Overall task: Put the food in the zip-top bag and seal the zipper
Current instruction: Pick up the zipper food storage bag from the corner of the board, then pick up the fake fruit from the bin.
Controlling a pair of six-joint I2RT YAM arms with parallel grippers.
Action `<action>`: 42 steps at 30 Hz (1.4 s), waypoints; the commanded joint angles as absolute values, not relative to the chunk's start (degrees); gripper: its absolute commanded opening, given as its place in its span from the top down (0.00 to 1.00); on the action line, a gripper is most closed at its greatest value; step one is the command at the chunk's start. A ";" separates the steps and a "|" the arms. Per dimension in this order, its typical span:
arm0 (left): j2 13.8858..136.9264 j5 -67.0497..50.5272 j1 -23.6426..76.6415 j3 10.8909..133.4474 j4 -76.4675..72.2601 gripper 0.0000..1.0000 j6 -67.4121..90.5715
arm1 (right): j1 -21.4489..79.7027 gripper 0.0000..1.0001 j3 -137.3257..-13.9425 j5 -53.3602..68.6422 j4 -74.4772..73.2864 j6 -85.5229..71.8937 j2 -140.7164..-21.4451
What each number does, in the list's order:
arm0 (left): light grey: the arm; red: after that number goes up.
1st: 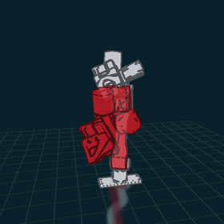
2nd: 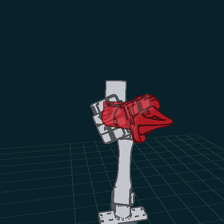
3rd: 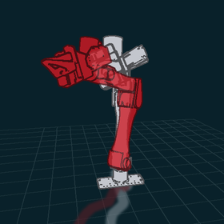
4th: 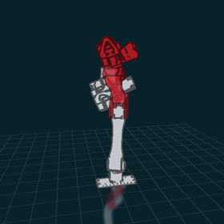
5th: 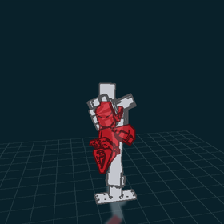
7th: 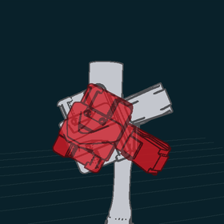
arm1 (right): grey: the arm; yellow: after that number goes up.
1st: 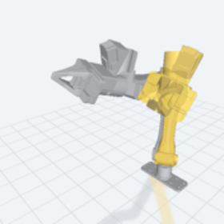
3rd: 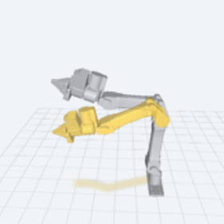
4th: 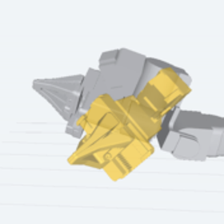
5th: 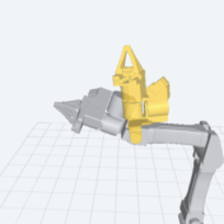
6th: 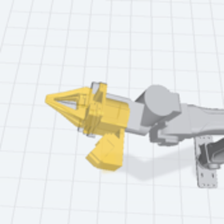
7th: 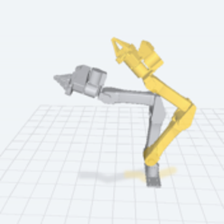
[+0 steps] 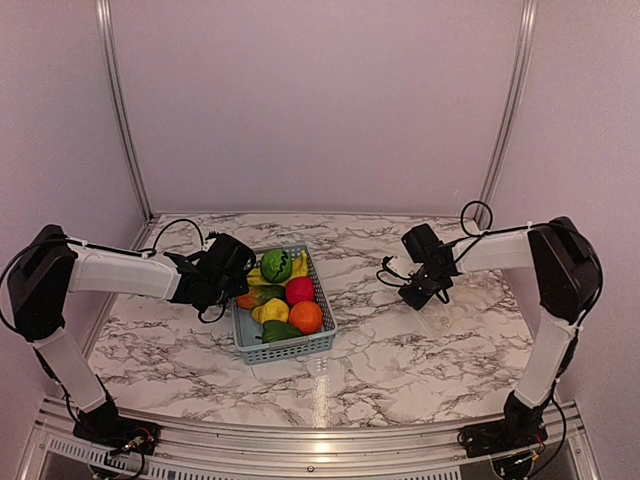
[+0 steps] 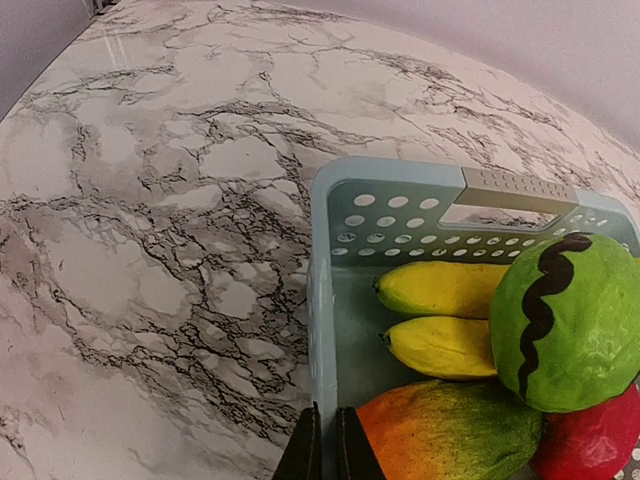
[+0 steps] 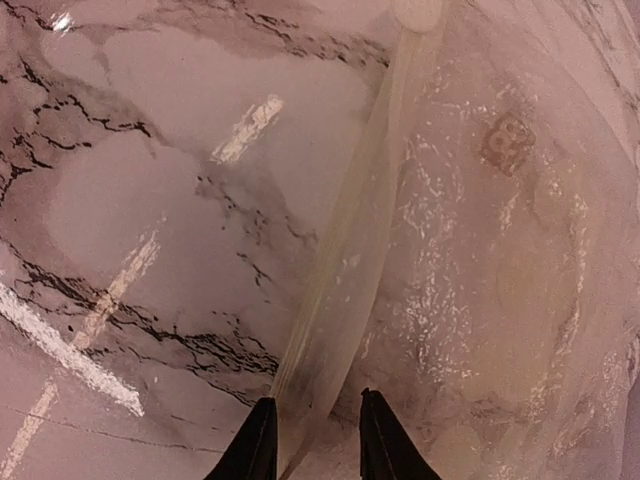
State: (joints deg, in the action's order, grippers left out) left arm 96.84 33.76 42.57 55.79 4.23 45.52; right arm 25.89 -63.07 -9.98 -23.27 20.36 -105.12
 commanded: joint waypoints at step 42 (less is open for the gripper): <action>115.52 18.72 42.01 94.98 26.00 0.05 21.64 | 23.98 1.00 -68.99 1.84 -18.20 22.06 -90.82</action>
